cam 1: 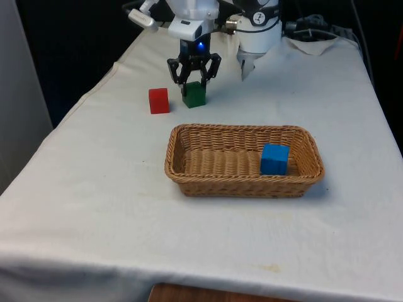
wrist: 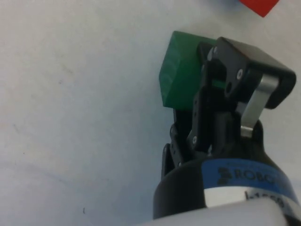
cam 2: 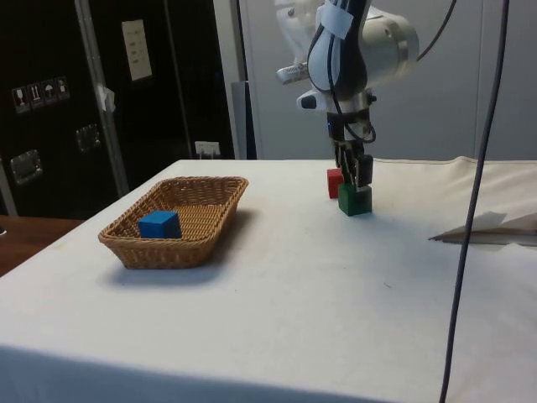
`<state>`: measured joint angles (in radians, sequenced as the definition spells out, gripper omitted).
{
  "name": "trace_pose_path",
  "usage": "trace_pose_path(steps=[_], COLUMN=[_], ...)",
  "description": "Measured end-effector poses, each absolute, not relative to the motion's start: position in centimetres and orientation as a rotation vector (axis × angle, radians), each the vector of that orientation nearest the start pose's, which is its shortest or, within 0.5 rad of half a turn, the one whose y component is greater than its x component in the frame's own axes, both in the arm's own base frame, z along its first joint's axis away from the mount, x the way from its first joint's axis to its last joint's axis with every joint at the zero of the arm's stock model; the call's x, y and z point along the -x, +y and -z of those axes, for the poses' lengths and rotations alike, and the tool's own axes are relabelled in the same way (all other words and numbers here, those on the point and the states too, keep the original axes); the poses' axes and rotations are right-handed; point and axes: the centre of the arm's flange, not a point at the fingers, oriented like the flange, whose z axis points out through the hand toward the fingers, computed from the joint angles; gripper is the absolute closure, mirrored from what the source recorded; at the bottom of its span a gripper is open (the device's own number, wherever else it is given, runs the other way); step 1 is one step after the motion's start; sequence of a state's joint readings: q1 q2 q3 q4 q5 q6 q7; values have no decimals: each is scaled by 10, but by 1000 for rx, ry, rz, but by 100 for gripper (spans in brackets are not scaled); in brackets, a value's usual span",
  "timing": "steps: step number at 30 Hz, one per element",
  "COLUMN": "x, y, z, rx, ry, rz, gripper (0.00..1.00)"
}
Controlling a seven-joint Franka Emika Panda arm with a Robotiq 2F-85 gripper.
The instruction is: Pick up exactly two blocks and place them into the basket.
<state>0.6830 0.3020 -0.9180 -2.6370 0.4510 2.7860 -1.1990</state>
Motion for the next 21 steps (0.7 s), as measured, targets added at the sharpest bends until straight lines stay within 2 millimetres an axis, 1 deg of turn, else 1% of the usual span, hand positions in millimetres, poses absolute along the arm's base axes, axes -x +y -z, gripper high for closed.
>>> trace_pose_path(steps=[3,4,10,15,16,18,19,21], x=[-396,-396,-404,-422,-422,-428,-435,-441], y=[-140,-136,-128,-123,-123,-122,-120,-118], z=[-188,-191,-199,-210,-210,-214,-219,-223], rx=[3082,3073,3065,3060,3060,3056,3052,3046], ry=[-886,-886,-890,-899,-899,-901,-903,-905], rz=[-56,-37,10,57,57,66,80,92], gripper=[100,100,100,100,100,100,100,100])
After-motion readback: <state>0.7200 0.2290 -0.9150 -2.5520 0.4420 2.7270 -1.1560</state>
